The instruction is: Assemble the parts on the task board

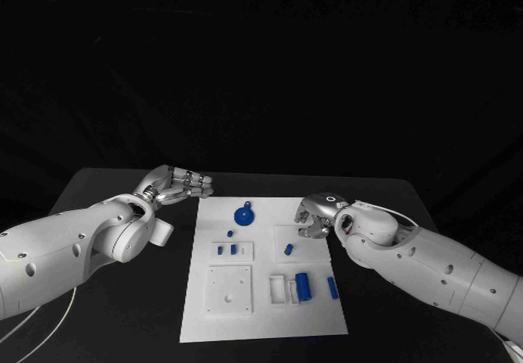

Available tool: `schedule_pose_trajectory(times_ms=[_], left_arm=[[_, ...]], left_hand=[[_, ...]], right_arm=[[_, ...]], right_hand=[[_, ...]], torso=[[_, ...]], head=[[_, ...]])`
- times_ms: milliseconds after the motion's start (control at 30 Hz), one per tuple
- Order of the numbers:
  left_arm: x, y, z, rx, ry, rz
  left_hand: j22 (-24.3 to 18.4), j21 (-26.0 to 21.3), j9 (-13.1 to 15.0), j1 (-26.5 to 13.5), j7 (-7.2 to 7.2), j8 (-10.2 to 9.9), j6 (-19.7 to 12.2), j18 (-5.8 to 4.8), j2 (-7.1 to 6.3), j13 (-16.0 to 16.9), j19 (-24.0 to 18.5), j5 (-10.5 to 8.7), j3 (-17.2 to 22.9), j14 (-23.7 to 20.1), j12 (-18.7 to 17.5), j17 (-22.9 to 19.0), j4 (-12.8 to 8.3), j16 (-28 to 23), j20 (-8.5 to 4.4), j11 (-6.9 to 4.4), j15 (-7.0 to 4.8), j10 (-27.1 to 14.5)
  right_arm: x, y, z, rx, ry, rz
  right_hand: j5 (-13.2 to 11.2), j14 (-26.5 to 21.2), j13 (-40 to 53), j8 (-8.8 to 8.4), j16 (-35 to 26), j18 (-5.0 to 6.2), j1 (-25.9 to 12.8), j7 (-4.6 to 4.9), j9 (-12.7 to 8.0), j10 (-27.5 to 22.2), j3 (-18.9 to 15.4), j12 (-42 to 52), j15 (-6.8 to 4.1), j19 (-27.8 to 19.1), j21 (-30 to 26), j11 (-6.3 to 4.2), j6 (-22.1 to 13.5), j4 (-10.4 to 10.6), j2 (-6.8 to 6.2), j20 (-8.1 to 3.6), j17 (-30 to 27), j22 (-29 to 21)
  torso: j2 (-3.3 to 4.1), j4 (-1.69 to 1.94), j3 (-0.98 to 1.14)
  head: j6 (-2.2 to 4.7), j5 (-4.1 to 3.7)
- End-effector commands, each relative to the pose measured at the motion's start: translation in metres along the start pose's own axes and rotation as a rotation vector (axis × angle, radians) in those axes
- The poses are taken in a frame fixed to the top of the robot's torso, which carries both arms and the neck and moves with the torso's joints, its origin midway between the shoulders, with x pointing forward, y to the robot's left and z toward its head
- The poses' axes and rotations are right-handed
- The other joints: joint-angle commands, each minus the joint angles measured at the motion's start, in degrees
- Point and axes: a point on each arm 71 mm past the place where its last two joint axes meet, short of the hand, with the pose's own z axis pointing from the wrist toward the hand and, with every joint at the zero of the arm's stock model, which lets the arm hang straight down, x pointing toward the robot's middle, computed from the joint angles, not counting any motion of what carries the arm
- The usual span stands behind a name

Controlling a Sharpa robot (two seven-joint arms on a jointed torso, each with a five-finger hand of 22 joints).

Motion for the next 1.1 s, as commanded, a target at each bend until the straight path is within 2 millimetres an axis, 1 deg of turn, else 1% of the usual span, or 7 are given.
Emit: schedule_pose_trajectory(times_ms=[33,133,200,300,600,833,1100], left_arm=[[-0.002,-0.005,0.0,0.041,-0.028,-0.08],[-0.003,-0.004,0.0,0.042,-0.032,-0.086],[-0.005,-0.004,0.0,0.041,-0.035,-0.088],[-0.006,-0.004,0.0,0.042,-0.039,-0.089],[-0.007,-0.003,-0.001,0.043,-0.04,-0.09],[-0.006,-0.004,-0.001,0.043,-0.035,-0.092],[-0.006,-0.003,0.0,0.042,-0.032,-0.093]], left_hand=[[-5.2,0.3,0.0,-0.3,0.21,-0.1,-0.3,-0.32,0.44,0.0,1.6,0.24,-0.3,-0.3,-0.2,0.0,-0.1,-0.4,-0.13,0.07,-0.04,-0.3],[-6.1,0.4,0.0,-0.3,0.2,-0.1,-0.2,-0.28,0.46,0.0,2.1,0.25,-0.3,0.3,-0.1,0.1,-0.2,-0.3,-0.29,0.01,-0.23,-0.1],[-9.0,0.4,0.0,-0.5,0.16,-0.1,-0.2,-0.62,0.28,0.0,2.7,0.25,0.0,0.4,-0.1,0.1,-0.3,-0.2,-0.51,0.03,-0.26,-0.1],[-10.5,0.5,0.0,-0.5,0.16,-0.1,-0.1,-0.56,0.41,0.0,3.0,0.29,0.0,0.5,-0.1,0.1,-0.3,-0.3,-0.48,-0.02,-0.31,0.0],[-12.1,0.7,0.0,-0.5,0.17,-0.1,-0.1,-0.61,0.44,0.0,3.4,0.23,0.0,0.6,-0.1,0.1,-0.3,-0.3,-0.53,-0.04,-0.35,0.0],[-12.5,0.7,0.0,-0.6,0.13,-0.1,0.1,-0.62,0.56,0.0,3.5,0.3,0.1,0.6,-0.1,0.2,-0.3,-0.3,-0.57,-0.1,-0.38,0.2],[-12.8,0.8,0.0,-0.6,0.06,-0.1,0.1,-0.67,0.62,0.0,3.6,0.29,0.2,0.8,-0.1,0.2,-0.3,-0.3,-0.63,-0.18,-0.46,0.4]], right_arm=[[0.005,0.0,0.001,0.014,0.022,-0.051],[0.009,0.0,0.001,0.013,0.032,-0.049],[0.012,0.0,0.002,0.015,0.036,-0.043],[0.015,0.0,0.003,0.018,0.042,-0.039],[0.022,0.001,0.005,0.016,0.054,-0.032],[0.028,0.003,0.007,0.014,0.061,-0.028],[0.03,0.006,0.008,0.011,0.045,-0.024]], right_hand=[[-0.4,0.0,-0.1,0.05,0.3,0.49,0.2,-0.06,-0.1,0.0,1.0,-0.4,0.19,2.4,0.4,-0.1,0.0,-0.1,-0.04,0.31,-0.2,-0.4],[-0.8,0.0,-0.1,0.05,0.4,0.45,0.1,-0.13,-0.1,0.3,2.1,-0.4,0.13,2.4,0.5,-0.19,0.2,-0.2,0.07,0.26,-0.3,-0.6],[-1.9,0.1,-0.1,0.05,0.4,0.44,0.1,-0.19,-0.1,0.8,3.4,-0.4,0.04,2.4,0.7,-0.32,0.5,-0.3,0.5,0.19,-0.3,-0.7],[-2.3,0.1,-0.1,0.05,0.5,0.34,-0.5,-0.18,0.0,1.2,5.8,-0.4,-0.09,2.4,1.0,-0.43,0.8,-0.3,0.27,0.06,-0.3,-0.8],[-2.5,0.2,-0.1,0.07,0.6,0.01,-0.6,-0.3,0.0,2.3,8.9,-0.4,-0.29,2.4,1.5,-0.75,1.8,-0.1,0.41,-0.18,-0.4,-1.1],[-4.4,0.3,-0.1,0.14,0.7,-0.3,0.1,-0.65,0.1,3.9,11.1,-0.3,-0.56,2.3,2.3,-1.26,3.4,-0.1,1.85,-0.42,-0.4,-0.9],[-6.3,0.4,0.0,0.2,0.6,-1.24,1.4,-1.34,0.2,7.4,11.5,-0.3,-1.61,2.4,3.9,-2.38,6.7,-0.8,3.87,-1.41,-0.3,-0.2]], torso=[[0.02,-0.1,0.06],[0.04,-0.09,0.09],[0.03,-0.05,0.09],[0.01,-0.03,0.08],[0.04,-0.11,0.03],[0.01,-0.06,0.02],[0.02,-0.09,0.04]], head=[[-0.19,0.14],[-0.25,0.14],[-0.23,0.13],[-0.21,0.12],[-0.41,0.21],[-0.53,0.24],[-0.65,0.34]])
